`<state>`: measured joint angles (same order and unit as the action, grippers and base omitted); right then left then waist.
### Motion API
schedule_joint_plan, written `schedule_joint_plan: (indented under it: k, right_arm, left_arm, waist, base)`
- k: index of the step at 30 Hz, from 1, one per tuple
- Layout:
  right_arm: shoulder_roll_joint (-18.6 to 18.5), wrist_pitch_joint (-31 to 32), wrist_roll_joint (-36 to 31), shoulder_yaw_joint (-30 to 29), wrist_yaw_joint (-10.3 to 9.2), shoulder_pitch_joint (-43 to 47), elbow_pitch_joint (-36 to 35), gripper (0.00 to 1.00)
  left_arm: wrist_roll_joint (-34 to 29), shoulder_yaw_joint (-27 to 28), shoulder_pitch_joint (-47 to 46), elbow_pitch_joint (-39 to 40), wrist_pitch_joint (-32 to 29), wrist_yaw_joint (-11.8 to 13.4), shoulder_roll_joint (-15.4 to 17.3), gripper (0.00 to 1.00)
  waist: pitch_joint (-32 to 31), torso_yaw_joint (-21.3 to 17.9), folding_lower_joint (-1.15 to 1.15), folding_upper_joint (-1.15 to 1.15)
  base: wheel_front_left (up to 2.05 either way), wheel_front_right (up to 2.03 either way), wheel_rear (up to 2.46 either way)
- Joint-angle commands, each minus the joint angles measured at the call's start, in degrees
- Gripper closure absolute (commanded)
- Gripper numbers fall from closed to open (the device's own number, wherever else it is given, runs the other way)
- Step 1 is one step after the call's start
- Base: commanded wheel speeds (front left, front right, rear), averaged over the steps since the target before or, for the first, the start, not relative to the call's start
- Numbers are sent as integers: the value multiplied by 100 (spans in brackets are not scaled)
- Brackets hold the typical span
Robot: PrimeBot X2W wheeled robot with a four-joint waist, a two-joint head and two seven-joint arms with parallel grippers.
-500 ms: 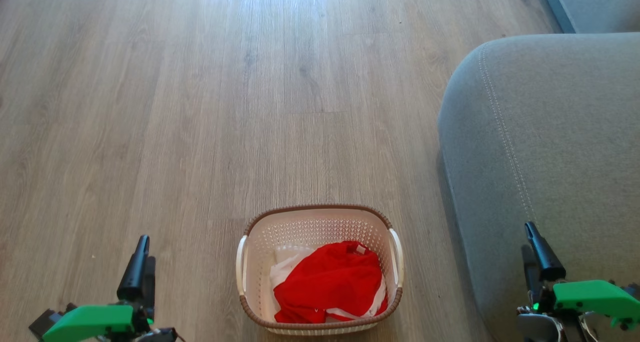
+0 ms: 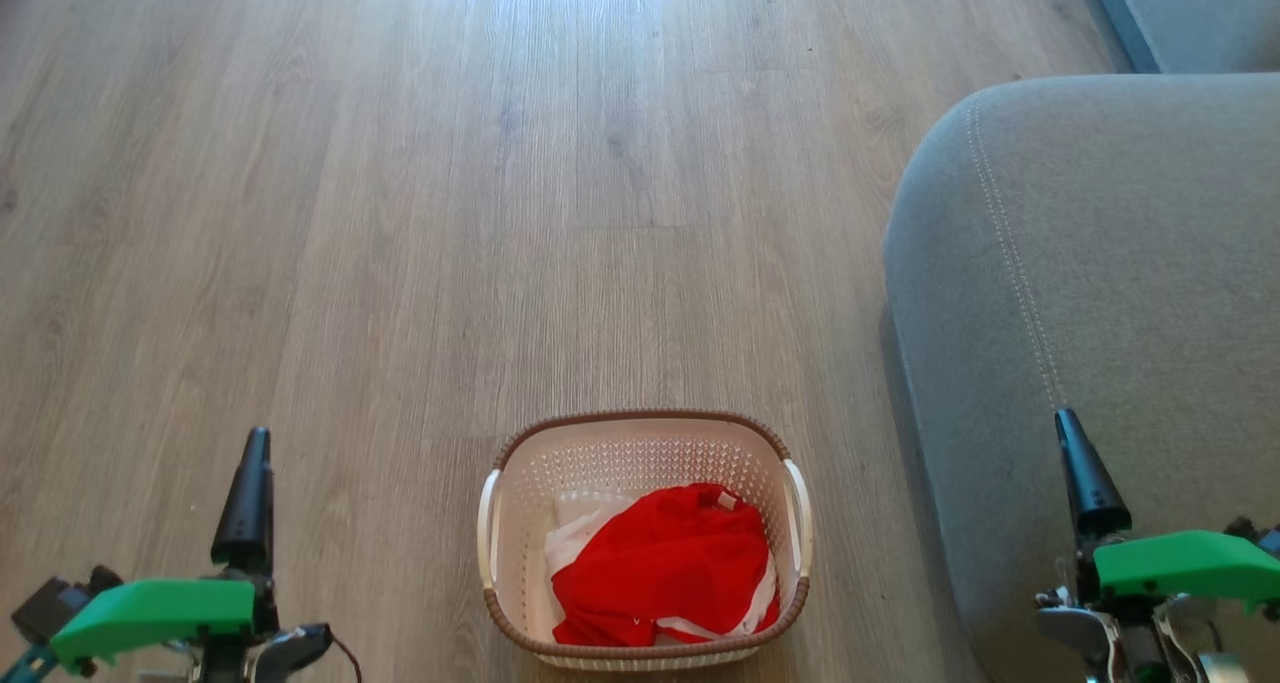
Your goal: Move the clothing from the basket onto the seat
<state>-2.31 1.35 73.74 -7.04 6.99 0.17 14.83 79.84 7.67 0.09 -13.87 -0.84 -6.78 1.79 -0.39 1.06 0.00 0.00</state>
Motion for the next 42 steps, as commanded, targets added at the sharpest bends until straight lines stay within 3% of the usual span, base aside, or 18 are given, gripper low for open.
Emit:
schedule_joint_plan:
  k: [1, 14, 23, 31, 36, 42]
  right_arm:
    - [-36, -99, -211, 43, 15, -332, -282, 0]
    - [-39, -303, -1321, 132, 19, -394, -703, 0]
    - [-41, -473, -2361, 367, 23, -429, -905, 0]
    - [-43, -610, -3141, 571, 26, -429, -956, 0]
    - [-44, -695, -3496, 680, 28, -439, -948, 0]
    - [-45, -797, -3887, 766, 31, -487, -1004, 0]
  left_arm:
    - [-161, 99, -268, 295, 73, 41, 46, 0]
    - [-1302, -243, -228, 1023, 274, 611, 55, 0]
    - [-2763, -785, -244, 1400, 442, 1144, 62, 0]
    - [-3704, -1261, -260, 1487, 576, 1578, 132, 0]
    - [-4167, -1650, -314, 1538, 660, 1990, 321, 0]
    - [-4648, -2064, -450, 1733, 760, 2699, 565, 0]
  waist:
    - [2, 7, 0, 0]
    - [27, 68, 0, 0]
    - [58, 98, 0, 0]
    - [72, 116, 0, 0]
    - [74, 113, 0, 0]
    - [81, 115, 0, 0]
  base:
    - [0, 0, 0]
    - [0, 0, 0]
    - [0, 0, 0]
    - [0, 0, 0]
    - [0, 0, 0]
    - [0, 0, 0]
